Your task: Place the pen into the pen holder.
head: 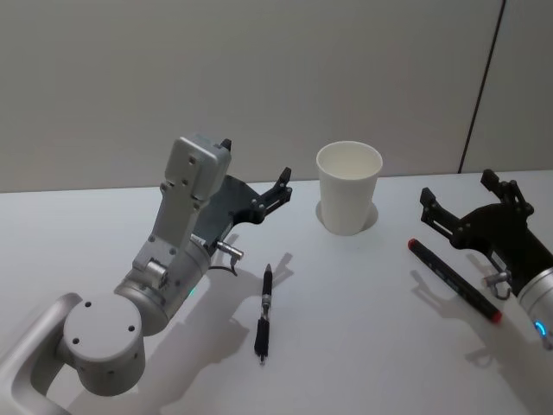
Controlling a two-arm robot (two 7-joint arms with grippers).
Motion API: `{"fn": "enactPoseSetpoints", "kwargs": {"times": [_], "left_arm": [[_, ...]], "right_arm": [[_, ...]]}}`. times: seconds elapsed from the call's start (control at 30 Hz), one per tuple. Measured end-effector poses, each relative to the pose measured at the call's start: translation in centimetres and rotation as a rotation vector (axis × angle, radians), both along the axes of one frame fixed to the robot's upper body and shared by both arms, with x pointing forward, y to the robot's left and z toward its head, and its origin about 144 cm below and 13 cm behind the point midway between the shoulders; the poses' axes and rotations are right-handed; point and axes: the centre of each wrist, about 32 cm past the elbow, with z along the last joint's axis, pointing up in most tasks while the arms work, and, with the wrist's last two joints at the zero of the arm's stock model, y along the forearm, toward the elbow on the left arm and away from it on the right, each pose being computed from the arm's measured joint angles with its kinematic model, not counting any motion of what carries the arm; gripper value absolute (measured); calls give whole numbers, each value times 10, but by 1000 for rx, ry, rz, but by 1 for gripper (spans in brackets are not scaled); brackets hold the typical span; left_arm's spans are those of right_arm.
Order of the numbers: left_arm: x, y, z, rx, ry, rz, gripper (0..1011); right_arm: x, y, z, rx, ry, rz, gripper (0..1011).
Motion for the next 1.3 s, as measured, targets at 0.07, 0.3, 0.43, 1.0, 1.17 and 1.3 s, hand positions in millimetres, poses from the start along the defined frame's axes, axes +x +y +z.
{"fn": "enactPoseSetpoints", "kwargs": {"times": [0.07,0.3,0.43,1.0,1.17,1.3], "left_arm": [[0,0,0,0,0,0,1001],[0,0,0,0,0,0,1001],[0,0,0,0,0,0,1001],[0,0,0,0,0,0,1001],[0,0,0,0,0,0,1001],[0,0,0,0,0,0,1001]], "right_arm": [[0,0,0,0,0,0,1003],[0,0,0,0,0,0,1003],[0,0,0,0,0,0,1003],[0,0,0,0,0,0,1003],[0,0,0,0,0,0,1003],[0,0,0,0,0,0,1003]]}}
